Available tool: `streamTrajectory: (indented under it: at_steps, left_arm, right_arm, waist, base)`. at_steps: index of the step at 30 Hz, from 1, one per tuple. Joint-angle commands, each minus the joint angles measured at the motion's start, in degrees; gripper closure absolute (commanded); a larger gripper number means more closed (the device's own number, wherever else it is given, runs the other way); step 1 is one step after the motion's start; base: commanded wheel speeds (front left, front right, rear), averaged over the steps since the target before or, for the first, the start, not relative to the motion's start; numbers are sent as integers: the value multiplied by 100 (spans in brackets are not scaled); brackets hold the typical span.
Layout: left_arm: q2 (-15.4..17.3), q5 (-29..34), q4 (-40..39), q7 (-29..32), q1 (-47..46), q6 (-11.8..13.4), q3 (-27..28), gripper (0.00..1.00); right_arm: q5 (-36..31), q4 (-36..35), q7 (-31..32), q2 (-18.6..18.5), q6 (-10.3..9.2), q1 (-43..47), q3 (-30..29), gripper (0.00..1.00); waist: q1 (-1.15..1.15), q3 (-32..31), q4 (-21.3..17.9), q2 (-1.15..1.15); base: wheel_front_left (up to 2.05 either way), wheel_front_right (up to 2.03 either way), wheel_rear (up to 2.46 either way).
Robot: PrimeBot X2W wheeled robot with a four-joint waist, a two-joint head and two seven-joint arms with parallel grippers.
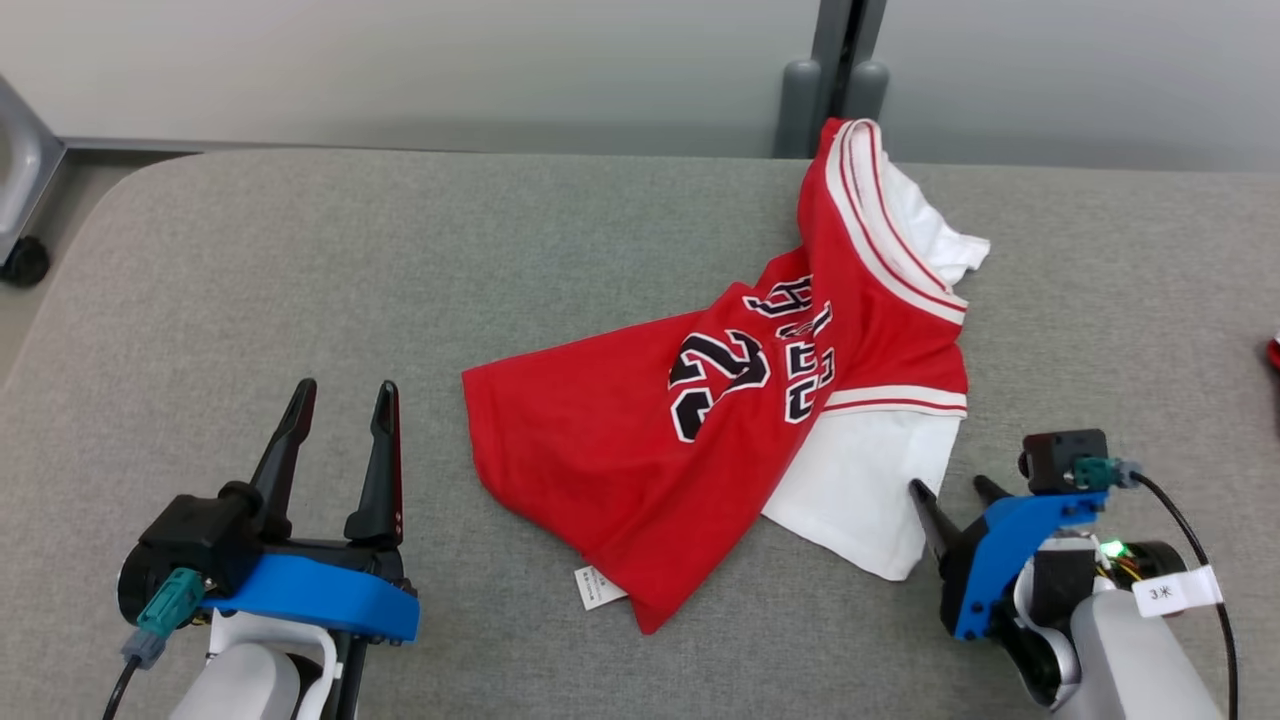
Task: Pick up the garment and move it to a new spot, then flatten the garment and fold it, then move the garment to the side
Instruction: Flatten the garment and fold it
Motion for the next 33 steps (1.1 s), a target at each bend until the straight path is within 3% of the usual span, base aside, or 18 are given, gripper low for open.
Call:
streamTrajectory:
  at_steps: [1,6,7,8,9,15,26,27,28,33]
  left_arm:
    - [-25,33,16,-17,-102,-30,-4,0]
    - [-46,17,106,-39,-185,-64,10,0]
    - [-48,11,122,-45,-188,-70,20,0]
    - [-49,6,135,-51,-191,-72,33,0]
    - [-51,2,152,-57,-189,-71,45,0]
    - [-27,-25,208,-73,-54,-35,113,0]
    - [58,-87,108,-96,241,96,295,0]
    - [54,-89,101,-97,254,96,295,0]
    - [39,-82,94,-96,273,106,283,0]
    - [6,-60,85,-98,341,122,241,0]
  right_arm:
    - [33,152,-8,12,3,-161,65,0]
    - [246,702,-11,42,10,-363,426,0]
    - [306,781,9,56,12,-393,540,23]
    - [342,825,-18,63,16,-423,632,66]
    - [319,848,-49,65,17,-446,709,100]
    - [211,256,-319,-7,2,-307,358,100]
    - [-656,-2101,530,9,2,882,-736,100]
    - [-670,-2160,517,8,2,947,-768,82]
    - [-658,-2178,524,9,2,1027,-794,0]
    - [-561,-2152,147,18,3,1137,-882,0]
  waist:
    - [1,119,106,0]
    - [1,221,169,0]
    - [1,225,165,0]
    - [1,226,153,0]
    - [1,217,138,0]
    - [1,24,-53,0]
    - [1,-217,-568,0]
    - [1,-228,-583,0]
    - [1,-231,-590,0]
    - [1,-267,-578,0]
  base:
    - [0,0,0]
    - [0,0,0]
    - [0,0,0]
    - [0,0,0]
    - [0,0,0]
    - [0,0,0]
    - [0,0,0]
    - [0,0,0]
    - [0,0,0]
    - [0,0,0]
